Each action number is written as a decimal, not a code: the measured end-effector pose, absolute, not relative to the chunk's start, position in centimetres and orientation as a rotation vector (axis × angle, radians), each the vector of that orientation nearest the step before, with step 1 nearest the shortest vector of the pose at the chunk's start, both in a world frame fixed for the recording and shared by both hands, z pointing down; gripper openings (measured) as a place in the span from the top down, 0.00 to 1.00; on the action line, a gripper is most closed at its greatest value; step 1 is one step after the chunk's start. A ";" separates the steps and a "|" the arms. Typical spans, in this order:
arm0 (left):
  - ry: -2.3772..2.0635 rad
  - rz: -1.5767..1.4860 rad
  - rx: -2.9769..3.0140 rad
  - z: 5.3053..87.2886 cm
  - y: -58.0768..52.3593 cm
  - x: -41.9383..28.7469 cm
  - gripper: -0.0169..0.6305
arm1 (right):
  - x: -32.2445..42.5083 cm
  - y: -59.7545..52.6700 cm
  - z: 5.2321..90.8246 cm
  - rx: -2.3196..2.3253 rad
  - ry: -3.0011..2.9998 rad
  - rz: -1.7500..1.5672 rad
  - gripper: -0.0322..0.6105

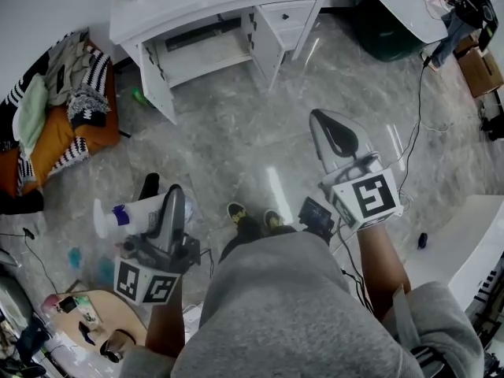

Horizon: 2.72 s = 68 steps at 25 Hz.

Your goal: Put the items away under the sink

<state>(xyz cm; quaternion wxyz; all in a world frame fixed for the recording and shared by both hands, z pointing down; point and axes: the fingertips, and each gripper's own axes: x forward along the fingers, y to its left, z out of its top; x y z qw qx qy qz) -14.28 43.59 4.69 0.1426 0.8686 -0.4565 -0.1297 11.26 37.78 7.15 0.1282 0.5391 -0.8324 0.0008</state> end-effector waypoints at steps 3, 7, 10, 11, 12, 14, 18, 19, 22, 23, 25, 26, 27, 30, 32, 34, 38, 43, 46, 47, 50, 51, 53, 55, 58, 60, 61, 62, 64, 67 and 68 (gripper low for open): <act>-1.310 -0.375 2.511 4.9 43.3 -15.1 0.65 | 10.3 37.6 7.1 1.559 -2.422 -0.014 0.96; -1.313 -0.378 2.510 4.8 43.0 -15.8 0.65 | 9.4 37.2 7.0 1.550 -2.430 -0.018 0.96; -1.314 -0.388 2.511 4.7 42.8 -16.3 0.65 | 8.7 36.9 6.9 1.536 -2.439 -0.030 0.96; -1.314 -0.388 2.512 4.7 42.7 -16.4 0.65 | 8.5 36.8 6.9 1.536 -2.439 -0.032 0.96; -1.313 -0.388 2.514 4.7 42.6 -16.5 0.65 | 8.4 36.7 6.8 1.539 -2.436 -0.031 0.96; -1.313 -0.392 2.513 4.7 42.4 -16.8 0.65 | 8.0 36.5 6.7 1.543 -2.431 -0.031 0.96; -1.313 -0.401 2.504 4.9 41.9 -17.8 0.65 | 7.1 36.1 6.8 1.529 -2.443 -0.043 0.96; -1.311 -0.406 2.503 4.9 41.9 -17.9 0.65 | 6.9 36.1 6.8 1.526 -2.448 -0.047 0.96; -1.306 -0.411 2.504 5.0 41.7 -18.4 0.65 | 6.5 36.1 6.7 1.528 -2.446 -0.050 0.96; -1.305 -0.411 2.504 5.0 41.7 -18.5 0.65 | 6.4 36.1 6.7 1.530 -2.439 -0.048 0.96; -1.305 -0.416 2.501 5.0 41.7 -18.8 0.65 | 6.2 36.3 6.7 1.527 -2.432 -0.049 0.96; -1.305 -0.420 2.498 5.1 41.7 -19.0 0.65 | 6.1 36.3 6.7 1.524 -2.433 -0.054 0.96; -1.305 -0.424 2.496 5.1 41.7 -19.1 0.65 | 5.9 36.4 6.7 1.522 -2.434 -0.060 0.96; -1.306 -0.425 2.498 5.0 41.8 -19.3 0.65 | 5.8 36.4 6.4 1.528 -2.439 -0.069 0.96; -1.305 -0.425 2.504 4.8 41.8 -19.3 0.65 | 5.7 36.2 6.1 1.533 -2.443 -0.074 0.96; -1.305 -0.428 2.510 4.7 41.8 -19.3 0.65 | 5.7 36.1 6.1 1.539 -2.448 -0.075 0.96; -1.314 -0.418 2.511 4.9 41.9 -19.2 0.65 | 5.6 35.8 6.6 1.531 -2.465 -0.068 0.96; -1.322 -0.398 2.518 4.9 41.0 -18.9 0.65 | 5.6 34.3 6.9 1.533 -2.483 -0.074 0.96; -1.324 -0.392 2.515 4.9 39.6 -18.9 0.65 | 5.4 32.7 7.1 1.528 -2.483 -0.070 0.96; -1.323 -0.390 2.515 4.9 39.0 -18.8 0.65 | 5.4 32.1 7.1 1.528 -2.483 -0.072 0.96; -1.315 -0.377 2.517 5.3 37.3 -18.5 0.65 | 5.5 30.4 7.4 1.530 -2.484 -0.076 0.96; -1.312 -0.372 2.517 5.4 36.7 -18.3 0.65 | 5.7 29.9 7.6 1.532 -2.483 -0.071 0.96; -1.309 -0.362 2.512 5.7 35.3 -17.9 0.65 | 6.3 28.5 7.9 1.537 -2.481 -0.054 0.96; -1.311 -0.353 2.501 6.0 33.6 -17.2 0.65 | 7.0 27.0 8.3 1.533 -2.477 -0.037 0.96; -1.312 -0.331 2.487 6.2 30.8 -16.3 0.65 | 8.0 24.4 8.8 1.525 -2.478 -0.001 0.96; -1.309 -0.315 2.485 6.3 28.7 -15.5 0.65 | 8.7 22.3 9.1 1.524 -2.479 0.020 0.96; -1.305 -0.310 2.483 6.4 27.6 -15.1 0.65 | 9.1 21.3 9.3 1.523 -2.479 0.030 0.96; -1.299 -0.304 2.480 6.5 26.6 -14.7 0.65 | 9.3 20.3 9.6 1.521 -2.479 0.043 0.96; -1.297 -0.293 2.478 6.6 24.7 -14.2 0.65 | 9.6 18.3 10.2 1.513 -2.483 0.068 0.96; -1.313 -0.288 2.467 6.6 22.1 -13.3 0.65 | 9.9 15.6 10.5 1.481 -2.503 0.088 0.96; -1.319 -0.287 2.461 6.6 21.3 -13.0 0.65 | 10.0 14.8 10.5 1.470 -2.510 0.088 0.96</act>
